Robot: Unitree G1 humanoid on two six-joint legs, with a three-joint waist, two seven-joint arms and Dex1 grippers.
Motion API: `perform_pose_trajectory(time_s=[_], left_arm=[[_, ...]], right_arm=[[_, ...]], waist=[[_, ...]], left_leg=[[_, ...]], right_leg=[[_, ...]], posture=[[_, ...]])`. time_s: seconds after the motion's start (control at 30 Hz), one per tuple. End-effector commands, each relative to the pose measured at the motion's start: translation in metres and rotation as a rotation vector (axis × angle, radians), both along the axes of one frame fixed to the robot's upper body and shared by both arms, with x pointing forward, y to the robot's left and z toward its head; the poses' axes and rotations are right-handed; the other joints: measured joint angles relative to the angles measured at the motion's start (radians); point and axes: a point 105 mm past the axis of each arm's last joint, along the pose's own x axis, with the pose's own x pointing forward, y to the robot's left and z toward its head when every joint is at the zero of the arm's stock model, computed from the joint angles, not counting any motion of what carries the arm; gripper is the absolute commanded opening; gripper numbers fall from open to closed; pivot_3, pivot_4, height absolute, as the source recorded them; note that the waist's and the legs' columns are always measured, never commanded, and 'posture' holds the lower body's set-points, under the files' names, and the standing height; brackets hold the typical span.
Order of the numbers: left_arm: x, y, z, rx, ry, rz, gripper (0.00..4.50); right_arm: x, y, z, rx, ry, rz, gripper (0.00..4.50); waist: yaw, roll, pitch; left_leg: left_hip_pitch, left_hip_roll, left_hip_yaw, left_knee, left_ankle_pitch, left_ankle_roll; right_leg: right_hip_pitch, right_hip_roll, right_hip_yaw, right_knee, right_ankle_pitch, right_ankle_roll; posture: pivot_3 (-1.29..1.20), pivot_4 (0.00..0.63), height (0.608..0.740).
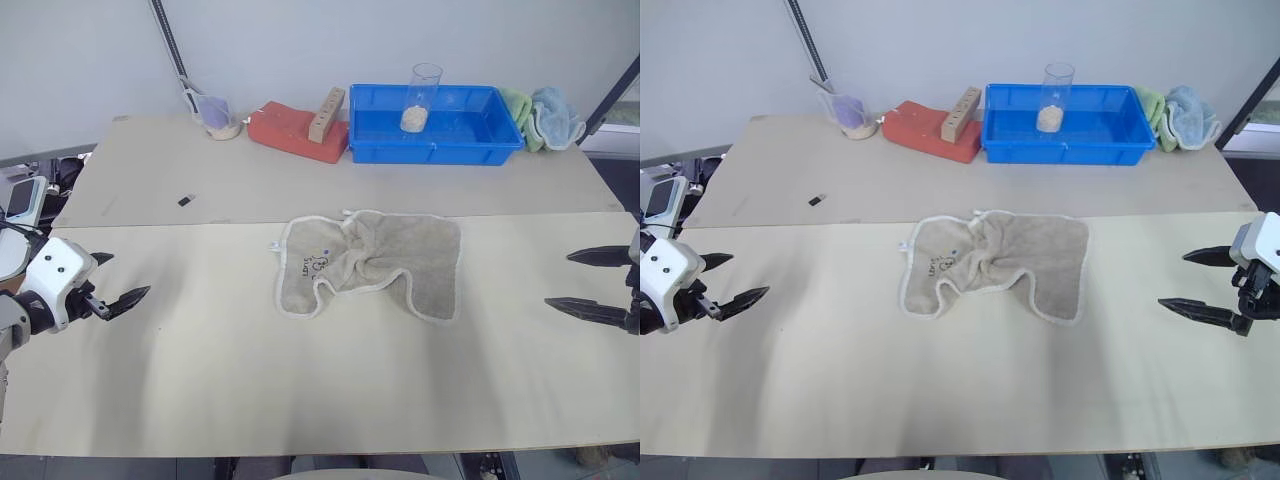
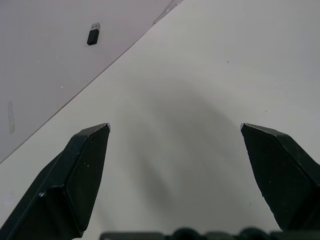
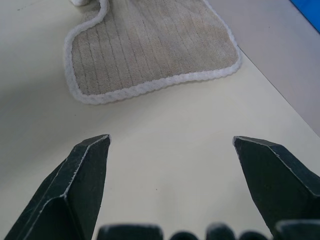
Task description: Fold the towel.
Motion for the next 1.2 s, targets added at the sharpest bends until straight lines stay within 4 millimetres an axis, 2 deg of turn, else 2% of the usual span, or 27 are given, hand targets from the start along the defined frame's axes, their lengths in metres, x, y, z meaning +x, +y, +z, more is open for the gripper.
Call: perform_pose_trajectory(time_s=[0.03, 0.17, 0.3, 0.47, 0.53, 0.67, 0.87, 1.0, 1.1, 1.2], left_arm=[[0.003, -0.001, 0.014, 0.0, -0.052, 0.0, 4.5], [0.007, -0.001, 0.016, 0.002, -0.059, -0.003, 4.5], [0.002, -0.015, 0.024, -0.038, -0.085, -0.127, 4.5], [0.002, -0.014, 0.025, -0.018, -0.096, -0.149, 4.5], [0.0, -0.021, 0.026, -0.06, -0.096, -0.195, 4.5], [-0.003, -0.041, 0.013, -0.038, -0.051, -0.301, 4.5], [-0.008, -0.096, -0.005, -0.04, 0.005, -0.53, 4.5], [-0.008, -0.146, -0.014, -0.059, 0.006, -0.695, 4.5], [-0.004, -0.192, -0.034, -0.097, 0.03, -0.825, 4.5], [0.005, -0.214, -0.045, -0.092, 0.03, -0.866, 4.5]], right_arm=[[-0.001, 0.005, 0.008, -0.014, -0.04, 0.025, 4.35], [-0.003, 0.006, 0.006, -0.008, -0.044, 0.022, 4.35], [-0.002, 0.008, 0.009, 0.016, -0.057, 0.015, 4.35], [-0.003, 0.016, 0.011, 0.037, -0.063, 0.027, 4.35], [-0.004, 0.019, 0.011, 0.04, -0.064, 0.03, 4.35], [-0.007, 0.025, 0.013, 0.045, -0.065, 0.04, 4.35], [-0.016, 0.04, 0.017, 0.057, -0.064, 0.062, 4.35], [-0.026, 0.066, 0.02, 0.088, -0.019, 0.108, 4.35], [-0.031, 0.086, 0.018, 0.115, 0.002, 0.147, 4.35], [-0.035, 0.099, 0.018, 0.141, 0.013, 0.164, 4.35]], waist=[[0.0, 0.0, 0.0], [0.003, 0.0, 0.0], [0.003, 0.0, 0.0], [0.0, 0.0, 0.0], [0.0, 0.0, 0.0], [0.001, 0.0, 0.0], [0.013, 0.0, 0.0], [0.024, 0.0, 0.0], [0.029, 0.002, -0.001], [0.029, 0.001, 0.0]], left_leg=[[0.0, 0.0, 0.0, 0.0, 0.0, 0.0], [0.0, 0.0, 0.0, 0.0, 0.0, 0.0], [0.0, -0.001, 0.0, 0.0, 0.0, 0.0], [0.0, 0.0, 0.0, 0.0, 0.0, 0.0], [0.0, 0.001, 0.0, 0.0, 0.0, 0.0], [0.0, 0.0, 0.0, 0.0, 0.0, 0.0], [-0.001, -0.001, 0.0, 0.001, 0.0, 0.0], [-0.002, -0.001, 0.0, 0.002, 0.0, 0.0], [-0.003, -0.003, 0.0, 0.003, 0.0, 0.0], [-0.005, -0.004, 0.0, 0.006, 0.0, 0.0]], right_leg=[[0.0, 0.0, 0.0, 0.0, 0.0, 0.0], [0.0, 0.0, 0.0, 0.0, 0.0, 0.0], [0.0, 0.0, 0.0, 0.0, 0.0, 0.0], [0.0, 0.0, 0.0, 0.0, 0.0, 0.0], [0.0, 0.0, 0.0, 0.0, 0.0, 0.0], [0.0, 0.0, 0.0, 0.0, 0.0, 0.0], [0.0, 0.0, 0.0, 0.0, 0.0, 0.0], [0.001, 0.0, 0.0, 0.0, 0.0, 0.0], [0.002, 0.001, 0.0, 0.0, 0.0, 0.0], [0.001, 0.001, -0.001, 0.0, 0.0, 0.0]], posture=[[0.0, 0.15, 0.74], [0.0, 0.15, 0.74], [0.0, 0.15, 0.74], [0.0, 0.15, 0.74], [0.0, 0.15, 0.74], [0.0, 0.15, 0.74], [0.0, 0.15, 0.74], [0.0, 0.15, 0.74], [0.0, 0.15, 0.74], [0.0, 0.15, 0.74]])
